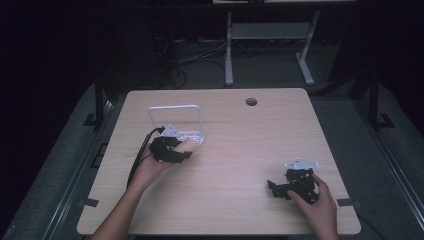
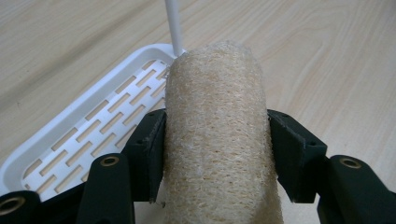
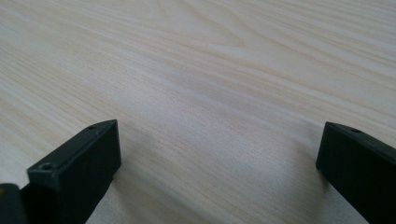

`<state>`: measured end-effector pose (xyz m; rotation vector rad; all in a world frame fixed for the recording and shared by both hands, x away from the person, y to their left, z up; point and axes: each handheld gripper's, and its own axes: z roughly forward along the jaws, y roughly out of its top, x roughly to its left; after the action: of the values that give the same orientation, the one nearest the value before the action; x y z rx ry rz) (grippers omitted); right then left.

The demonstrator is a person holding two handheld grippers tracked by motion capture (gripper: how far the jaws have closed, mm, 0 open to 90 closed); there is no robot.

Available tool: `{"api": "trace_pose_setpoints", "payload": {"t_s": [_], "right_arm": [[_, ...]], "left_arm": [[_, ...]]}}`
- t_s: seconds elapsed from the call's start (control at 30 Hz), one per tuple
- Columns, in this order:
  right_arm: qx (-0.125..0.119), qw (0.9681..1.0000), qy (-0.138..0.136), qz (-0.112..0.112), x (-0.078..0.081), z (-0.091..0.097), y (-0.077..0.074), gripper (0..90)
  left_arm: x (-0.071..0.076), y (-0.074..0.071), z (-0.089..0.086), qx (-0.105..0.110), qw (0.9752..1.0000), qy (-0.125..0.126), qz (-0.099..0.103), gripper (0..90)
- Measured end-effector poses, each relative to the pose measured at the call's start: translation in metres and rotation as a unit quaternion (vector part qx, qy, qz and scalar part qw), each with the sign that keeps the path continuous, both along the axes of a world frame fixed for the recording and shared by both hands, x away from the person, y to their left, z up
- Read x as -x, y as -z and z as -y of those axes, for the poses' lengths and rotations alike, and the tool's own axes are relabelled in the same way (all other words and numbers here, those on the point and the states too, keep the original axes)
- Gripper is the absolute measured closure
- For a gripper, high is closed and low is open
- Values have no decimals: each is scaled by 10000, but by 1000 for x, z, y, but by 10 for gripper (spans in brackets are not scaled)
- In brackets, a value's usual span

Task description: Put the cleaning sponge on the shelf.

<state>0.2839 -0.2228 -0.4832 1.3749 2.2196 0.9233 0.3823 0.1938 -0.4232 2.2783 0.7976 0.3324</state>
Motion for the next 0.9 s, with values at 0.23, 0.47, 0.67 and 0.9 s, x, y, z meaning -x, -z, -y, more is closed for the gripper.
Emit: {"api": "trace_pose_setpoints", "payload": {"t_s": [0.23, 0.47, 0.67, 0.9], "right_arm": [[1, 10000, -1, 1, 0, 0, 0, 0], [1, 10000, 0, 1, 0, 0, 0, 0], [0, 10000, 0, 1, 0, 0, 0, 0], [1, 10000, 0, 1, 0, 0, 0, 0]], "left_arm": [[-9, 2, 0, -51, 10000, -54, -24, 412], [-18, 1, 0, -83, 9999, -130, 14, 412], [-24, 3, 2, -70, 9998, -188, 60, 412], [-34, 5, 4, -76, 9994, -326, 73, 412]]}}
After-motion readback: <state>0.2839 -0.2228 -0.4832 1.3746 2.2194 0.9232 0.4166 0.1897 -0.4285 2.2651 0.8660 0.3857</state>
